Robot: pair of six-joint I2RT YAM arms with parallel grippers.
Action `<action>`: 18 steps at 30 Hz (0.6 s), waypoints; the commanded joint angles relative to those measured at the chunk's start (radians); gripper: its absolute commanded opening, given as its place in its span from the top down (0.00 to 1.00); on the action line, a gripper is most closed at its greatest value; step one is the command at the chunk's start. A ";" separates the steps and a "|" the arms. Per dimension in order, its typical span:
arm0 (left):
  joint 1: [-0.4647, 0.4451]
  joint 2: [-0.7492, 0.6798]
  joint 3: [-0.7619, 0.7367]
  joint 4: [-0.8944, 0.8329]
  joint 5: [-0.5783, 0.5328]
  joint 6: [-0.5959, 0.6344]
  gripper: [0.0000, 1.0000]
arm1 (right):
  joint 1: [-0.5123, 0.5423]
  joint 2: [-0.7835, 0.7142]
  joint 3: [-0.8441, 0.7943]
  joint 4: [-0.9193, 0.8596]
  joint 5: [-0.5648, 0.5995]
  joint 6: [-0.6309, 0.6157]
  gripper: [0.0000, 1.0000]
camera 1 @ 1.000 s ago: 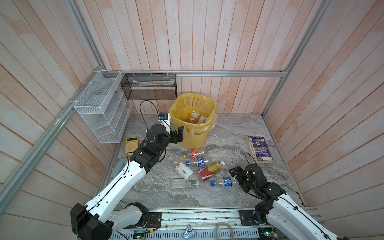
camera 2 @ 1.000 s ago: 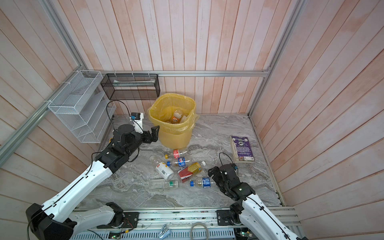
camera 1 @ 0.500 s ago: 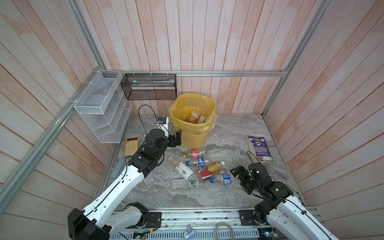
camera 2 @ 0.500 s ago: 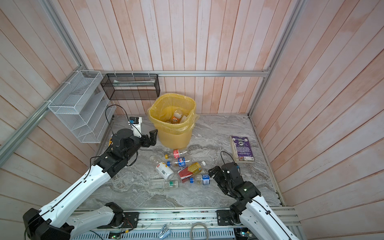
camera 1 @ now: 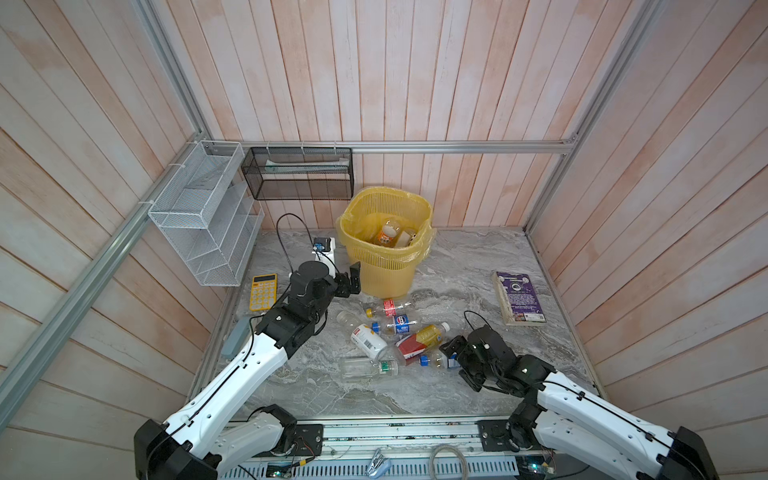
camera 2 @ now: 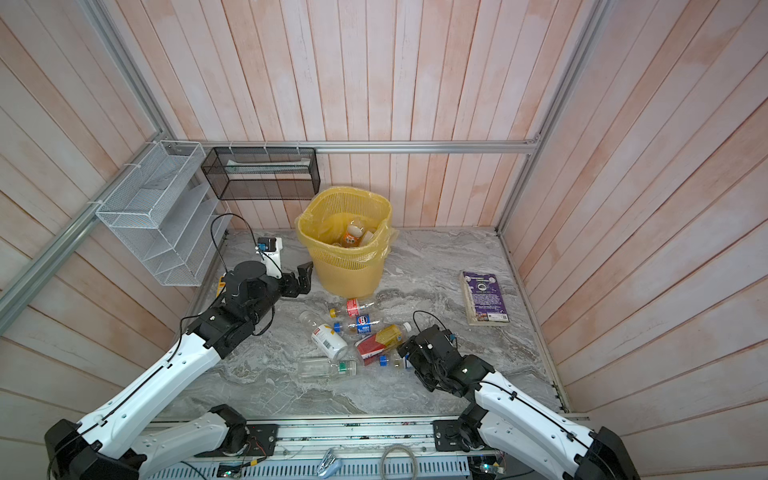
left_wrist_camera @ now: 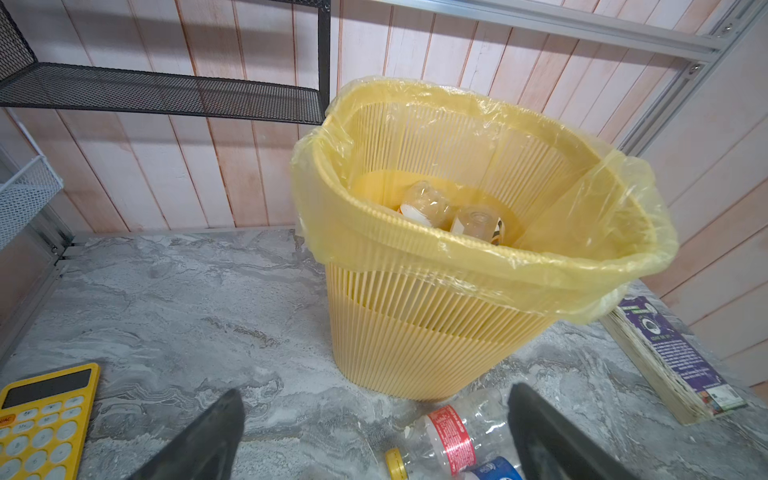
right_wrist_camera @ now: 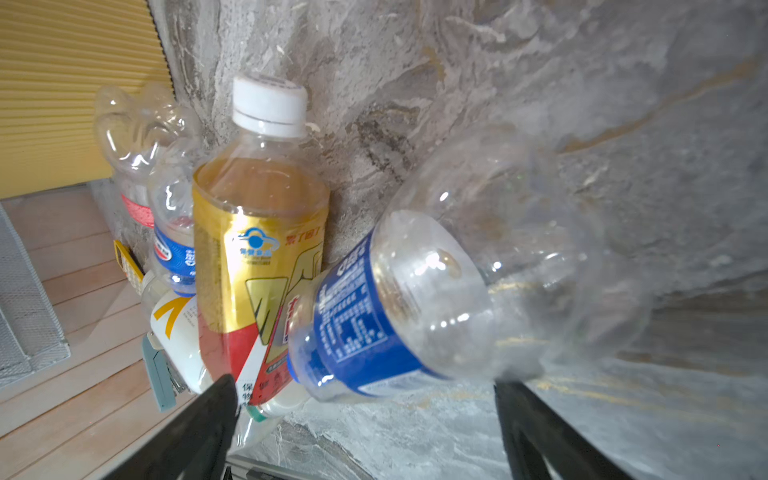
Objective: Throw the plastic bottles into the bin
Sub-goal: 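Lower the right gripper onto the blue-label bottle while the left gripper holds above the bin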
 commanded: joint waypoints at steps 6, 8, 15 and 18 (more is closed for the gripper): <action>0.013 -0.008 -0.016 -0.016 -0.015 0.004 0.00 | -0.032 0.054 -0.062 0.027 0.109 0.009 0.15; 0.014 -0.005 -0.015 -0.017 -0.012 0.005 0.00 | -0.063 0.053 -0.074 0.041 0.108 -0.018 0.17; 0.018 0.004 -0.015 -0.023 -0.012 0.005 0.00 | -0.162 0.053 -0.096 0.078 0.106 -0.141 0.39; 0.021 0.004 -0.016 -0.027 -0.014 -0.006 0.00 | -0.198 0.083 -0.094 0.121 0.081 -0.201 0.50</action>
